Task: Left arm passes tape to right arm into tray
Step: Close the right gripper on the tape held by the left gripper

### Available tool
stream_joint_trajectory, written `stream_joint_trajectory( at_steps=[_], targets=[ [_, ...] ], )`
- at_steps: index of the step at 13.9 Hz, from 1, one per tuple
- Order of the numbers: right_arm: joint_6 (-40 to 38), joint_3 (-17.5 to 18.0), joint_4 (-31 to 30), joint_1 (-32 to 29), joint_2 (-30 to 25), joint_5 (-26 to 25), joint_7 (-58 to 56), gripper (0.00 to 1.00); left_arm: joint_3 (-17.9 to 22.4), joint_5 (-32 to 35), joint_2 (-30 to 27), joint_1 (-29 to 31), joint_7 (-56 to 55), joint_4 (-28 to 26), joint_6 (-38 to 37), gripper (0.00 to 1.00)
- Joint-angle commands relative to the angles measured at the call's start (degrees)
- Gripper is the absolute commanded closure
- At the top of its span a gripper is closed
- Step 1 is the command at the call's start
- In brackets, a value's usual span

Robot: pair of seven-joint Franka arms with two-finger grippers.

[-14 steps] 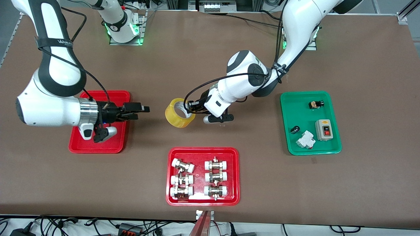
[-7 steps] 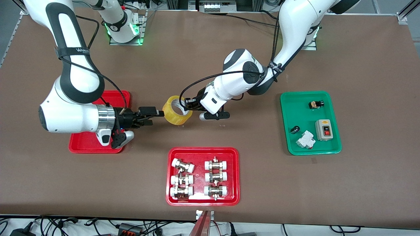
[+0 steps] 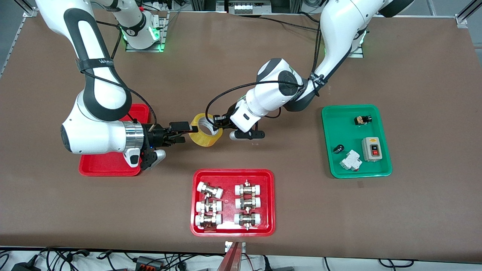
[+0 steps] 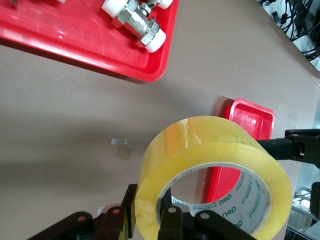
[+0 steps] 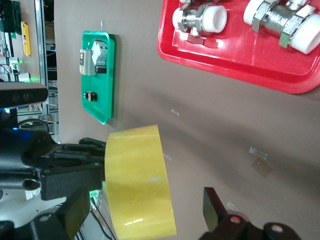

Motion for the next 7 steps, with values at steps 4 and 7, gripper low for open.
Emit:
stream_joint_trajectory(
  at_steps=[4, 7],
  targets=[
    [3.1, -0.1, 1.5, 2.1, 2.0, 1.1, -1.1, 0.00, 0.0, 2.9, 0.0, 0.1, 0.1, 0.7, 0.8, 0.98],
    [3.1, 0.0, 1.6, 2.4, 2.1, 1.2, -1.4, 0.00, 0.1, 2.9, 0.0, 0.1, 0.1, 0.7, 0.8, 0.98]
  ],
)
